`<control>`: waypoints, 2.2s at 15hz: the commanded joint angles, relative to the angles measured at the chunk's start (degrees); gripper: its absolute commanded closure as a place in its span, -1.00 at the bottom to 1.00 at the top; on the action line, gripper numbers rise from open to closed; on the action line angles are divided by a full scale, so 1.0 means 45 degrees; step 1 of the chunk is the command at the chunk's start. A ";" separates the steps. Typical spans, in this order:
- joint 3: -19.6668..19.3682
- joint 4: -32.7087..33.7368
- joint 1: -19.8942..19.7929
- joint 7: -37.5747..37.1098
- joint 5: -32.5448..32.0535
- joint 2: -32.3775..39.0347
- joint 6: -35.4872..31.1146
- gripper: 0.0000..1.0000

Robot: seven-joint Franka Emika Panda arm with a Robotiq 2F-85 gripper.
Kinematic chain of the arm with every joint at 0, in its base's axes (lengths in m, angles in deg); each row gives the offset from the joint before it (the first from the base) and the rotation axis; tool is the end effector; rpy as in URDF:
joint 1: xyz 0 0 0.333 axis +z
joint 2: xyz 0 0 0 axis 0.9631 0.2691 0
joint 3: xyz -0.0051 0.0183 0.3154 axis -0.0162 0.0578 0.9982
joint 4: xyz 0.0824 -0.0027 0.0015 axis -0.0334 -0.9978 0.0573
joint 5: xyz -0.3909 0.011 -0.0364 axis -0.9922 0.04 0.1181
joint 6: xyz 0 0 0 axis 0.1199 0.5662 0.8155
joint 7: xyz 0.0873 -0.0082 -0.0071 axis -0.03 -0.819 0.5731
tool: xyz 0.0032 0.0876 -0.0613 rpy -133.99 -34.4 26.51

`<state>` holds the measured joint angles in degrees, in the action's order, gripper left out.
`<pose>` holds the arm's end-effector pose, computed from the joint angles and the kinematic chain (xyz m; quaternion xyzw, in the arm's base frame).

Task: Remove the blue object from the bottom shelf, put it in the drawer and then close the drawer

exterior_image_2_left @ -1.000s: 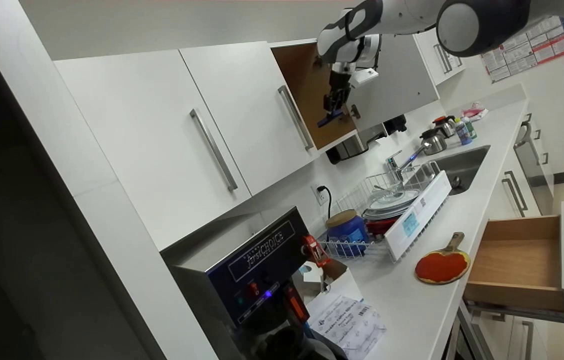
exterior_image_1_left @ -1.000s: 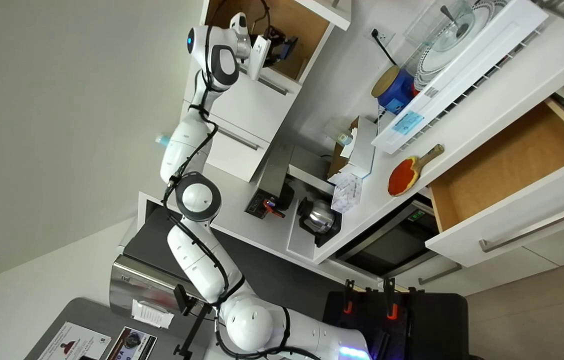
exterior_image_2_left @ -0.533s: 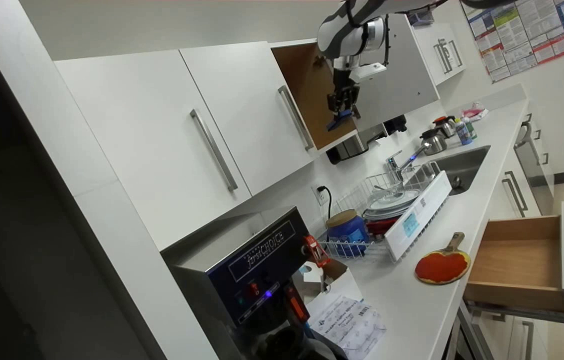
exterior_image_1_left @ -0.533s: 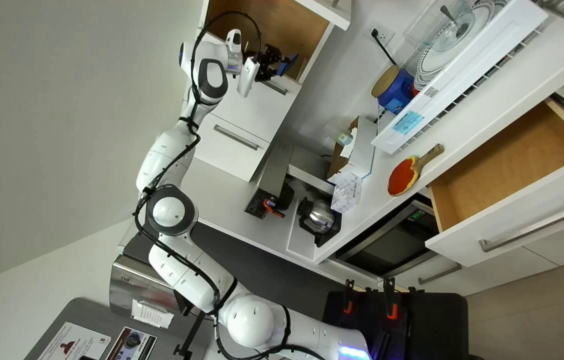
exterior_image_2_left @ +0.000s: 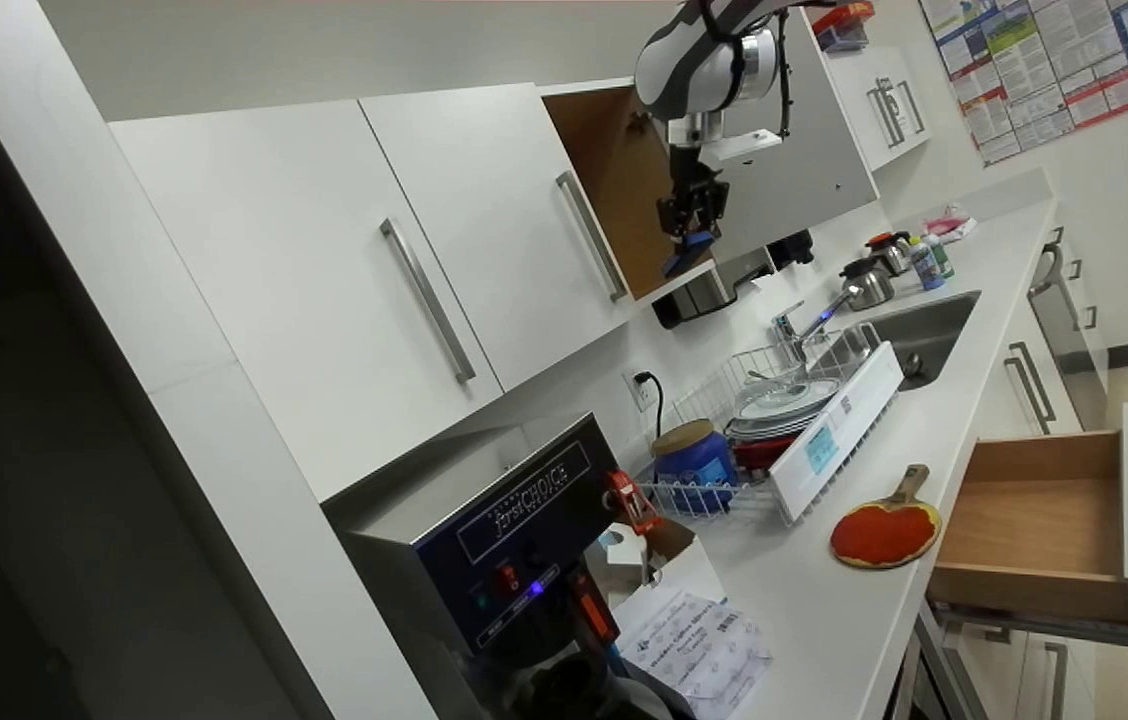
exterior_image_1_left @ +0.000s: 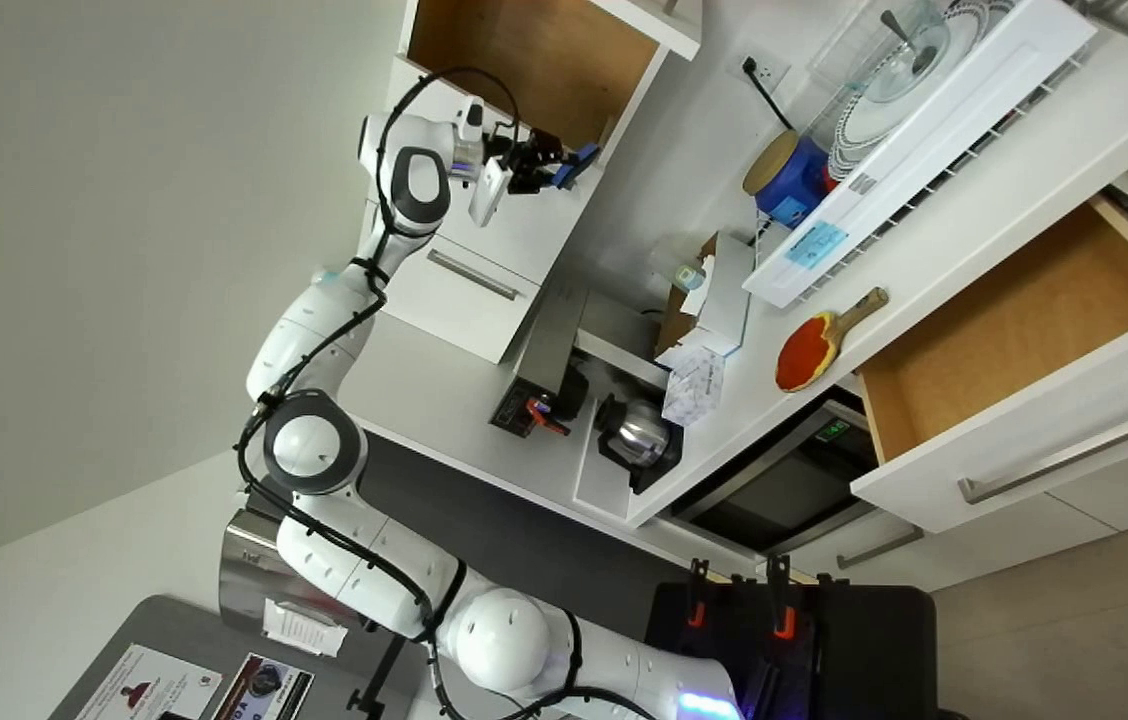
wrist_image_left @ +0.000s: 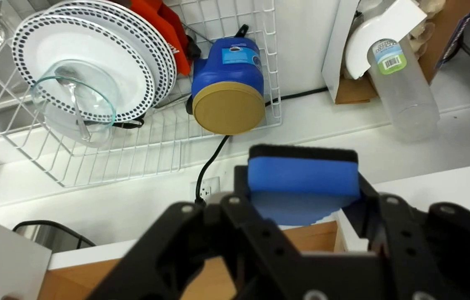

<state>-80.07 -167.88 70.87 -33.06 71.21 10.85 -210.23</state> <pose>0.6313 -0.1086 0.6519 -0.9594 -0.0106 -0.2802 0.0316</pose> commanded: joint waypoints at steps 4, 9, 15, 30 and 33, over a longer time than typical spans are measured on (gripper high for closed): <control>0.0342 0.0079 -0.0354 -0.0029 -0.0059 0.0069 0.0038 0.38; 0.0138 -0.1639 -0.0144 -0.2657 -0.2452 -0.1280 0.0335 0.38; 0.0305 -0.5137 -0.0237 -0.5013 -0.3966 -0.3800 0.0373 0.38; 0.0305 -1.1878 -0.3233 -1.1479 -0.7289 -0.3722 -0.5897 0.38; -0.0020 -1.1868 -0.3630 -1.2627 -0.8303 -0.2769 -0.6351 0.38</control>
<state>-79.67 -221.36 56.23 -84.63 37.76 -4.87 -236.23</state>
